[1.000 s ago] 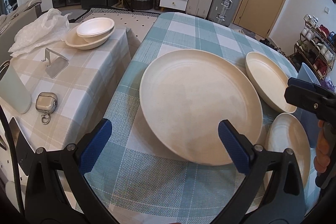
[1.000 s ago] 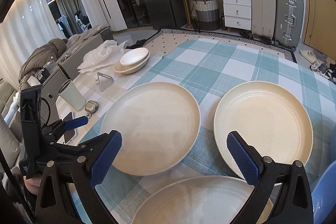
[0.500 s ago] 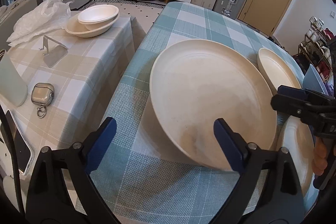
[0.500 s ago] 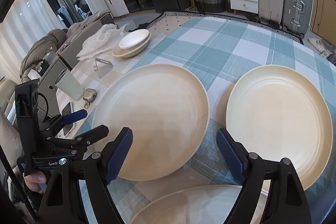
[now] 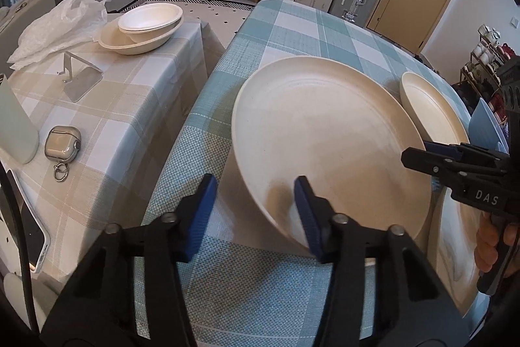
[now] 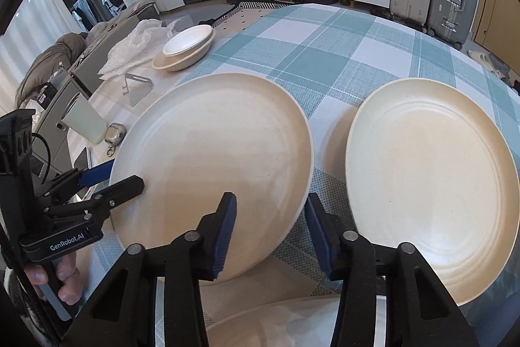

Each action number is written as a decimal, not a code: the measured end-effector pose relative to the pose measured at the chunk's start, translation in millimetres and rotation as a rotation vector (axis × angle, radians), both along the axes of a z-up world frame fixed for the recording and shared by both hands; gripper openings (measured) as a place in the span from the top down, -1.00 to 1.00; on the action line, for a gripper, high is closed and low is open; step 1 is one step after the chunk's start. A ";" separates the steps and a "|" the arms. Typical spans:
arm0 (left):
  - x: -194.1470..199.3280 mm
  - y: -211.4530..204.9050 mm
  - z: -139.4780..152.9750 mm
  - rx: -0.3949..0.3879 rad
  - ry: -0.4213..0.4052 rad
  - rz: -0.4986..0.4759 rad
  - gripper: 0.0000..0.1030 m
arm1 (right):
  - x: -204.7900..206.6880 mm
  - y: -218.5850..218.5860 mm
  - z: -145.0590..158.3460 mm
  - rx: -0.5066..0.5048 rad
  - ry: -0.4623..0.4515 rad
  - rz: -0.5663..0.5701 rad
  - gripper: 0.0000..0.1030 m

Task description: Organize plates and bowls

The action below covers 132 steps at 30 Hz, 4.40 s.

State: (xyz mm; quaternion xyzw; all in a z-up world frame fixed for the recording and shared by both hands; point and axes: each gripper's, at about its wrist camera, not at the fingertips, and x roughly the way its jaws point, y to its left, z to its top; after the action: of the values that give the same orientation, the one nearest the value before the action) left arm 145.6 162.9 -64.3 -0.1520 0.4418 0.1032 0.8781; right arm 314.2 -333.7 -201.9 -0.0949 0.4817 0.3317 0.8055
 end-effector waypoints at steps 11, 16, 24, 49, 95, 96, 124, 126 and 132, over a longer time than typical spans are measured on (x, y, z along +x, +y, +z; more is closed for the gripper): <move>-2.2 -8.0 0.7 0.017 -0.003 -0.014 0.54 | -8.8 1.8 2.1 -0.045 -0.078 -0.006 0.60; -5.5 -11.9 7.2 0.032 -0.014 -0.019 0.54 | -13.1 -0.8 7.0 -0.040 -0.094 -0.006 0.60; -17.0 -24.6 29.5 0.046 -0.053 -0.039 0.54 | -24.4 -15.4 22.1 -0.006 -0.115 -0.031 0.60; -61.0 -103.7 78.1 0.101 -0.129 -0.163 0.54 | -90.0 -91.3 65.6 0.061 -0.196 -0.139 0.60; -86.8 -193.2 63.3 0.160 -0.087 -0.397 0.50 | -180.1 -192.0 50.8 0.114 -0.168 -0.341 0.59; -86.6 -194.2 61.9 0.164 -0.085 -0.400 0.50 | -180.8 -192.6 48.4 0.114 -0.166 -0.344 0.60; -77.9 -219.2 33.3 0.214 -0.043 -0.445 0.50 | -192.1 -201.0 20.3 -0.003 -0.195 -0.394 0.59; -77.9 -221.1 31.8 0.225 -0.040 -0.444 0.50 | -193.0 -197.6 18.4 -0.021 -0.205 -0.391 0.59; -75.9 -223.9 26.6 0.234 -0.029 -0.453 0.50 | -194.0 -198.0 13.2 -0.040 -0.210 -0.393 0.59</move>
State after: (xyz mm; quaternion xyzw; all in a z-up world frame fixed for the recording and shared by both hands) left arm 69.7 -61.0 -37.7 0.0520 0.4372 -0.0481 0.8966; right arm 120.2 -531.7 -188.7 -0.0491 0.4111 0.1473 0.8983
